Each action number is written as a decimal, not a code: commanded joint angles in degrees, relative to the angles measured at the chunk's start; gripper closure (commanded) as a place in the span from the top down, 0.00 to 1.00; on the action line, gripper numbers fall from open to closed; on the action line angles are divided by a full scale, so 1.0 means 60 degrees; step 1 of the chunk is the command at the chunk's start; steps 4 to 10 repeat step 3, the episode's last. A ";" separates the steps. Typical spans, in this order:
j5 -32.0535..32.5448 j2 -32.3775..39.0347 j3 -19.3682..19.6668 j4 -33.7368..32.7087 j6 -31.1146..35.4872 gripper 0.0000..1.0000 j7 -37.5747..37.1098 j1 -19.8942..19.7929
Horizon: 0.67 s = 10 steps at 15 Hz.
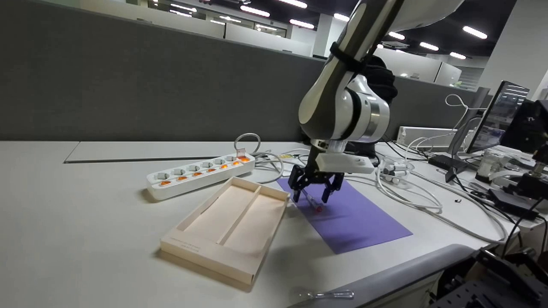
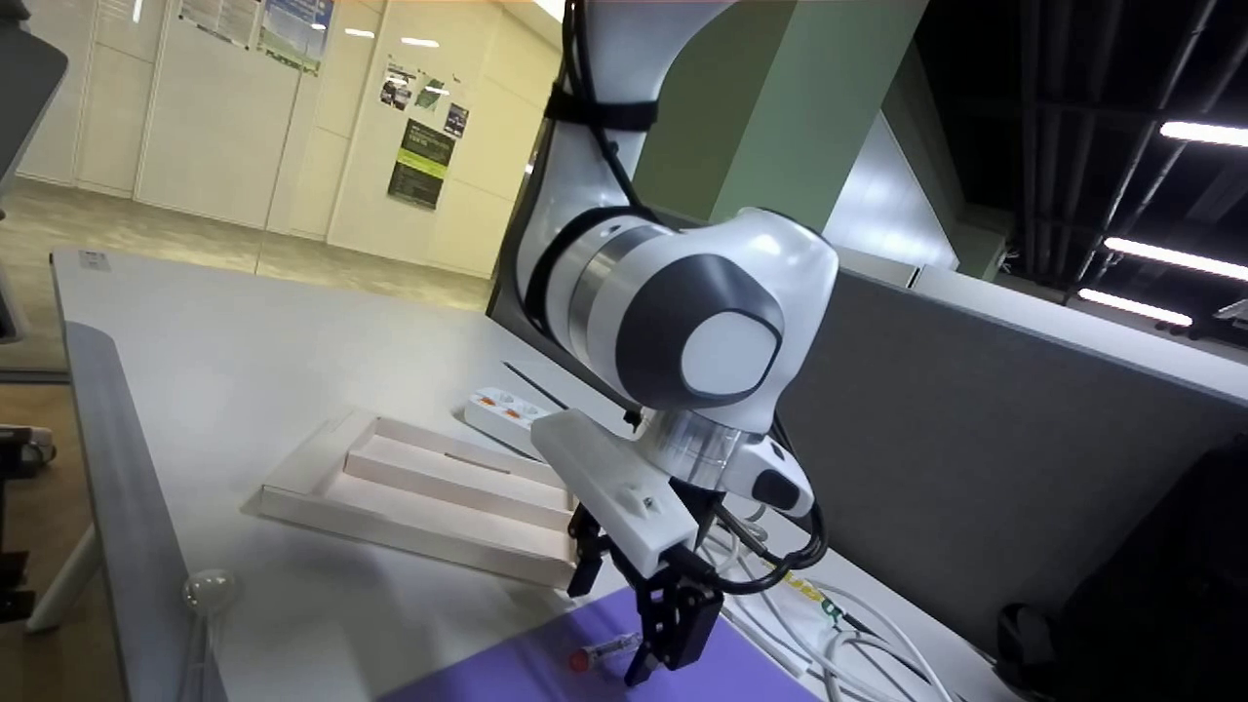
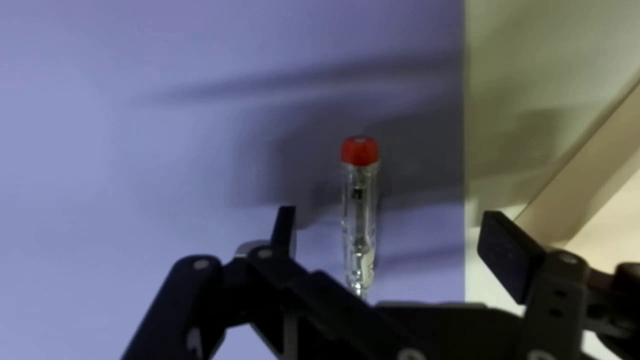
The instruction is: Take the screwdriver from the tray and put it on the purple mat
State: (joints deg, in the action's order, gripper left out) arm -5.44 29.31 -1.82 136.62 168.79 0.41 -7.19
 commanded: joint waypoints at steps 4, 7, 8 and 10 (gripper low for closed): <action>0.0731 -0.0564 0.0865 0.0225 0.0004 1.00 -0.0250 0.1133; 0.0731 -0.0564 0.0865 0.0225 0.0004 1.00 -0.0250 0.1133; 0.0731 -0.0564 0.0865 0.0225 0.0004 1.00 -0.0250 0.1133; 0.0731 -0.0564 0.0865 0.0225 0.0004 1.00 -0.0250 0.1133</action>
